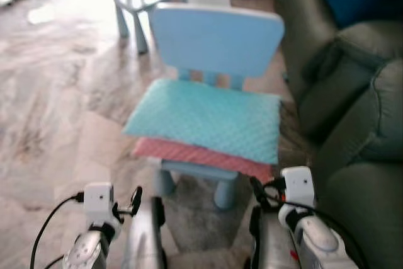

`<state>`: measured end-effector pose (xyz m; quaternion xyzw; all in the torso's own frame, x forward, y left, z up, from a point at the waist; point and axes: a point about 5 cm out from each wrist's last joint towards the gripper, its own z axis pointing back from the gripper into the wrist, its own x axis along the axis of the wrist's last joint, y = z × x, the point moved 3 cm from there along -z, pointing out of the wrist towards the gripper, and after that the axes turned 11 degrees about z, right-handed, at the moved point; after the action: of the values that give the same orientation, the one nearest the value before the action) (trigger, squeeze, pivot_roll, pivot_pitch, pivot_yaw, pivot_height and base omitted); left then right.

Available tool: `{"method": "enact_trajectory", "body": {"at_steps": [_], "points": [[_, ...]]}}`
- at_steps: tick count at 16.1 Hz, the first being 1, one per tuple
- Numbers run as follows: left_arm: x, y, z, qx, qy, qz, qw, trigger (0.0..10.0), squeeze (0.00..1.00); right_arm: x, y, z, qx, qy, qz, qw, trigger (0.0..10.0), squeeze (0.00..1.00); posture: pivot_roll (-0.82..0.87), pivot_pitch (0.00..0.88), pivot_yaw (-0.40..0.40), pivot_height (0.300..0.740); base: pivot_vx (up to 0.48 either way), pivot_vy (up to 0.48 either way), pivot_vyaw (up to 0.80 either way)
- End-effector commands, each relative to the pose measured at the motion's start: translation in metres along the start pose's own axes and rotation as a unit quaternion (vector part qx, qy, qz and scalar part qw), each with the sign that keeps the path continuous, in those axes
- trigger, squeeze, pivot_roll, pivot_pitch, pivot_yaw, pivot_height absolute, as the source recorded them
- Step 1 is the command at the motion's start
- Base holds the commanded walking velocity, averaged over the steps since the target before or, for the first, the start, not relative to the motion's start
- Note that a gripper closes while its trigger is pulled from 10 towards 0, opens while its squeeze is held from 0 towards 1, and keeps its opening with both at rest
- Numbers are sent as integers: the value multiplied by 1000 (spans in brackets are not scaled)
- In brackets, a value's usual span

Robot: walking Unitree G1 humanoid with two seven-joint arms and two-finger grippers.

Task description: Move the pillow to the sofa

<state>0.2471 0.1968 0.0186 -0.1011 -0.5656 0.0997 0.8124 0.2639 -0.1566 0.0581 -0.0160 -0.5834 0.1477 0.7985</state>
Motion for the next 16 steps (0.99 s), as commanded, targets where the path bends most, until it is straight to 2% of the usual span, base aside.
{"method": "enact_trajectory", "body": {"at_steps": [1, 4, 11, 16], "points": [[-5, 4, 3, 7, 9, -4, 1000, 10000, 0, -6, 0, 2, -3, 10, -2, 1000, 10000, 0, -41, 198, 9, 505, 0, 0, 0], [-5, 4, 3, 7, 8, -4, 1000, 10000, 0, -5, 1, 3, -5, 8, -4, 1000, 10000, 0, -42, 202, 13, 475, 0, 0, 0], [0, 5, 0, 9, 1, -9, 1000, 10000, 0, -5, 1, 2, -7, 9, -6, 1000, 10000, 0, -40, 205, 17, 475, 0, 0, 0], [6, 5, -2, 10, -7, -12, 1000, 10000, 0, -5, 2, 1, -7, 8, -4, 1000, 10000, 0, -39, 206, 17, 405, 0, 0, 0]]}}
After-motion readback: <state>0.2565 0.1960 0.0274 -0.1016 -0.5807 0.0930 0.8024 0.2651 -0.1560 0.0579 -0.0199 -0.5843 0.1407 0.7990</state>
